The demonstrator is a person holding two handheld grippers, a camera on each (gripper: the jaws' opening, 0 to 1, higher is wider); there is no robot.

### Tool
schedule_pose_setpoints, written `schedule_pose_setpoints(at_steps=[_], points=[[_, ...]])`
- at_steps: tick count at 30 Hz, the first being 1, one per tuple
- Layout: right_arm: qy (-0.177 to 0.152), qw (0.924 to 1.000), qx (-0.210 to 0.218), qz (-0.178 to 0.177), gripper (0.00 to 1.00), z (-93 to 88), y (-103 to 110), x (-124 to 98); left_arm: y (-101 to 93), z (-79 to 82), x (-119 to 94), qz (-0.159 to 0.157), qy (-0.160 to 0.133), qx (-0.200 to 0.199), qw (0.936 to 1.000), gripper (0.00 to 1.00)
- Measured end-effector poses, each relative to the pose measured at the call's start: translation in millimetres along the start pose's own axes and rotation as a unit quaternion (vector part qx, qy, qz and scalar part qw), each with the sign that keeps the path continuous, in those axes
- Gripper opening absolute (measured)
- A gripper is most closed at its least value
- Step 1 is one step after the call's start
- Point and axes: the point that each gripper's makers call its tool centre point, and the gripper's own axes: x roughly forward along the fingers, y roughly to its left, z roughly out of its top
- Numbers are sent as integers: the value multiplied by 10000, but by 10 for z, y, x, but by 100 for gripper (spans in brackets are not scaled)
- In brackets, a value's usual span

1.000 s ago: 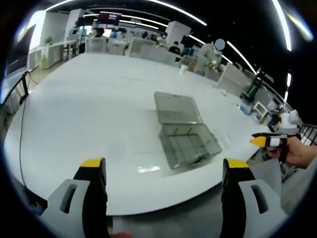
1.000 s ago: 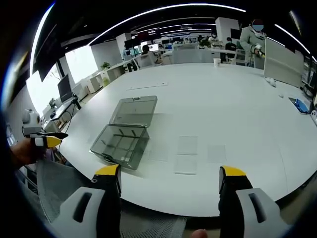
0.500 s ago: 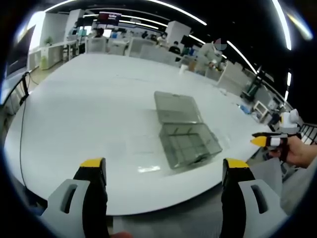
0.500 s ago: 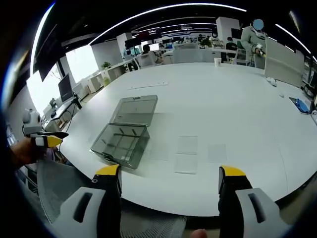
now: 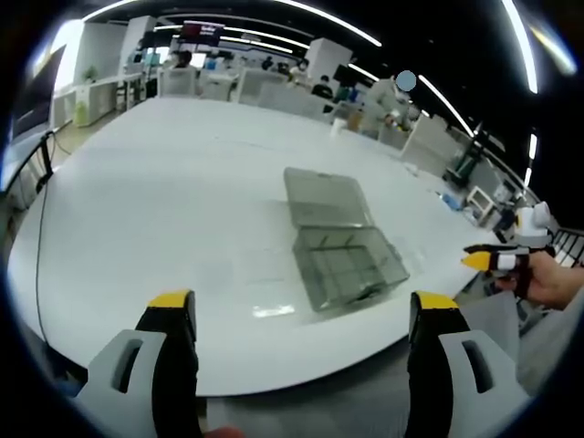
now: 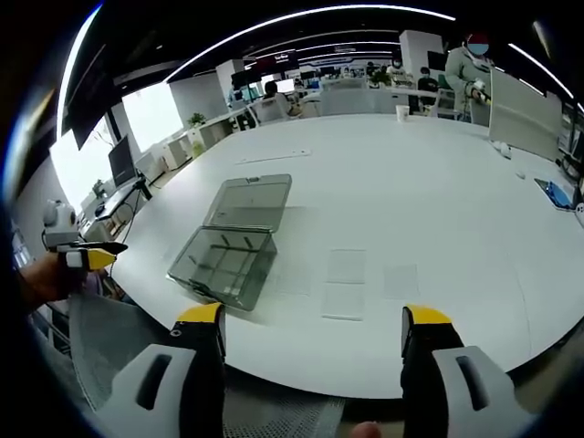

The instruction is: Insert the divider into the dual guide fixture by aligning both edges with the guide slots and pushing it downward to the bottom, including one-sided entry, uneven engagement, binding, and posture correction.

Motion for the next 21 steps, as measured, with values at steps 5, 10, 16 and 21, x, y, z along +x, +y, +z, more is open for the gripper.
schedule_pose_setpoints(at_steps=[5,10,16,21], points=[[27,10000,38,36,76,0,-3,12,-3,8,5,-8,-1,-40,10000,95],[46,10000,43,64,76,1,5,22,4,14,7,3,-5,-65,10000,94],[38,9999,83,136,76,10,17,41,7,17,6,-21,-4,-122,9999,94],[62,9997,105,188,75,6,6,68,-7,29,1,-52,-7,-169,9998,94]])
